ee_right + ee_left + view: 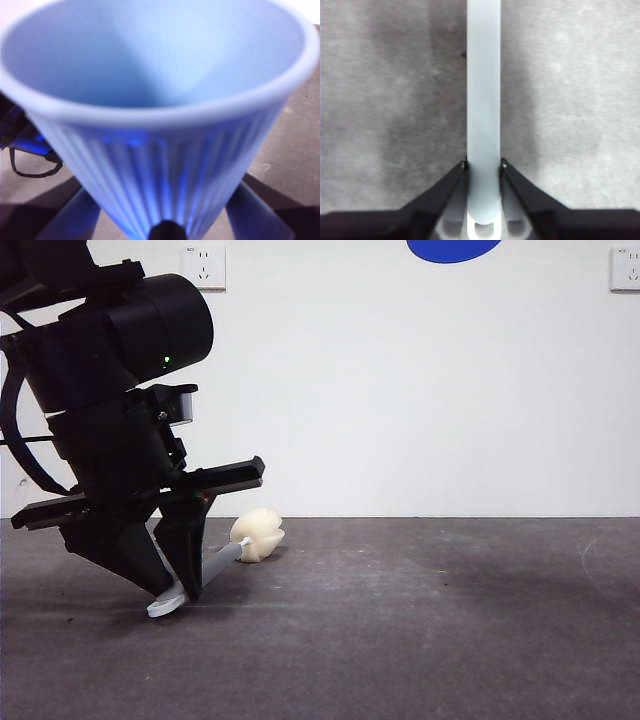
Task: Pick up the cup brush,pick up the cup,insert the brush into the cup,clean the cup,put the cup brush back,put the cup back to the fixed position on the table
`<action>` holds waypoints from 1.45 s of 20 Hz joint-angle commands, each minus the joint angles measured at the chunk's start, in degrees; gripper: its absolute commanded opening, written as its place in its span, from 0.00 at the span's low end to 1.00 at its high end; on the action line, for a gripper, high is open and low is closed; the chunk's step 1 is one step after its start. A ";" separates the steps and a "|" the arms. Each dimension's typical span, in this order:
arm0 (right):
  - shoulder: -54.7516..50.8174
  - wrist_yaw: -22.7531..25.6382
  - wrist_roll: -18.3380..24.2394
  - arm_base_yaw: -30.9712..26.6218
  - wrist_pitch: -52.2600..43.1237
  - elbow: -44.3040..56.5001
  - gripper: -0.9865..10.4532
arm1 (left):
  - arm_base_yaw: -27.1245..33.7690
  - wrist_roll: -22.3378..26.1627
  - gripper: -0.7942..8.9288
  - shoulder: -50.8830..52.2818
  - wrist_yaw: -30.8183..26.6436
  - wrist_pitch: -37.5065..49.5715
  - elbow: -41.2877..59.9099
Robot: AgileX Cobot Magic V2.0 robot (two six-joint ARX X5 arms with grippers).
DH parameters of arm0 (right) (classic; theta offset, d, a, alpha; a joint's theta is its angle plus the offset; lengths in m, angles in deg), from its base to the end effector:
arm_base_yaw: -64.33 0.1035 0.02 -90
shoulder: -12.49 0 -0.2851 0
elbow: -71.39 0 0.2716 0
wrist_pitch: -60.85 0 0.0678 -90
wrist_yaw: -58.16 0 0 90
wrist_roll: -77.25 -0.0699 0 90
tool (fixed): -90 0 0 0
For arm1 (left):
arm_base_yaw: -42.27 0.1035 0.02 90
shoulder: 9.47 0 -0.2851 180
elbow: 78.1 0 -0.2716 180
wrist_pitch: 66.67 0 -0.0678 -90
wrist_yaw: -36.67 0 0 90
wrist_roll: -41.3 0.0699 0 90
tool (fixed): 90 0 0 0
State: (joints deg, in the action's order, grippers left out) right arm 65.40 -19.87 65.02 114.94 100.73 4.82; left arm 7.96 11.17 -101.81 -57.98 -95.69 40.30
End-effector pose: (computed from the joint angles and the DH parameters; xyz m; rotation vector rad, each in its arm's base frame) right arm 0.1598 0.1718 0.3349 -0.0394 0.4656 0.6146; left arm 0.2793 -0.1838 0.1308 -0.1209 1.0758 -0.1941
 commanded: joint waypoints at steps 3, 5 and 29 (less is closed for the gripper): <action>-0.09 0.09 -0.39 0.07 -0.44 -0.07 0.08 | -0.22 -0.20 0.35 -0.42 0.66 -0.35 0.48; -0.09 0.11 -0.39 0.07 -0.37 -0.07 0.08 | -0.22 -0.15 0.36 -0.42 1.90 -0.44 0.46; 22.82 7.96 7.34 -11.43 -49.20 27.15 0.08 | -0.13 14.14 0.34 36.89 3.50 -17.07 0.37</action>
State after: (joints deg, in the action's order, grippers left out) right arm 87.67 -11.85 71.73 103.58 52.97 31.68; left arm 7.96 24.41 -64.91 -54.94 -112.67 40.30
